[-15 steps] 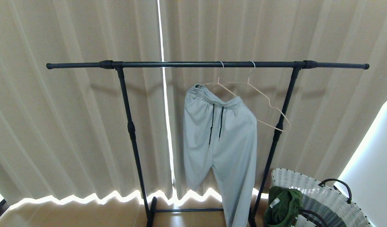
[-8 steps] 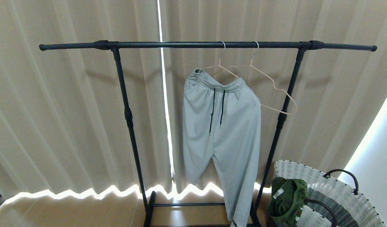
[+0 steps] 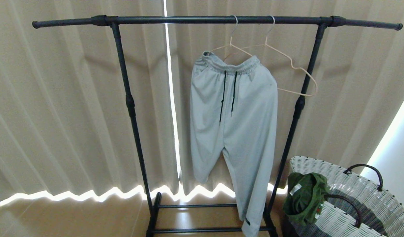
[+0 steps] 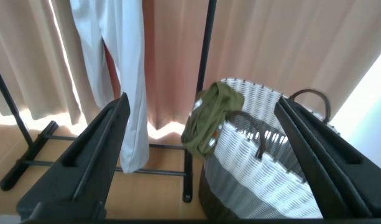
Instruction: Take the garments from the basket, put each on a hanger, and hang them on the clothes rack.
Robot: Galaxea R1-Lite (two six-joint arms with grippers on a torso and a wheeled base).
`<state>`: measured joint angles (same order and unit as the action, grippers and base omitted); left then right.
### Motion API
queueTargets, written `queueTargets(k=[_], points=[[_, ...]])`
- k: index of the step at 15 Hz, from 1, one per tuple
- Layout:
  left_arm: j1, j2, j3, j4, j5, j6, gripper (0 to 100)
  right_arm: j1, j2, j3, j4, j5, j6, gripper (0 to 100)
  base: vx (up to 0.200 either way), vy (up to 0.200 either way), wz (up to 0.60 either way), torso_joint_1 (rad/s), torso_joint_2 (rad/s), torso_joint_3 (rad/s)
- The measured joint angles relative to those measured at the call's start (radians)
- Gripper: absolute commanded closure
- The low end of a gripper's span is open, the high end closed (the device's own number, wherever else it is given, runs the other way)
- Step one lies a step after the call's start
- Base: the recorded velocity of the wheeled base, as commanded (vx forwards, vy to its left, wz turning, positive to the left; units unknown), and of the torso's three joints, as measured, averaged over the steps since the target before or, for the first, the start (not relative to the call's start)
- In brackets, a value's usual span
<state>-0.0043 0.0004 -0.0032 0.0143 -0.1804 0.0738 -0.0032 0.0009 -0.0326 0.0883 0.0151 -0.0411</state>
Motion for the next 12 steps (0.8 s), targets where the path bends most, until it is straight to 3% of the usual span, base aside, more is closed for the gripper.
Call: queueTargets(k=[3,7,12], points=[[0.000,0.000,0.000,0.000,0.000,0.000,0,0.000,0.000,0.001,-0.001,0.000,0.000,0,0.000,0.000,0.00,-0.093,0.30,0.211],[0.000,0.000,0.000,-0.001,0.000,0.001,0,0.000,0.000,0.000,-0.001,0.000,0.000,0,0.000,0.000,0.00,-0.008,0.02,0.015],[-0.001,0.000,0.000,0.000,0.000,0.001,0,-0.001,0.000,0.000,-0.001,0.000,0.000,0,0.000,-0.200,0.00,0.000,0.01,0.003]])
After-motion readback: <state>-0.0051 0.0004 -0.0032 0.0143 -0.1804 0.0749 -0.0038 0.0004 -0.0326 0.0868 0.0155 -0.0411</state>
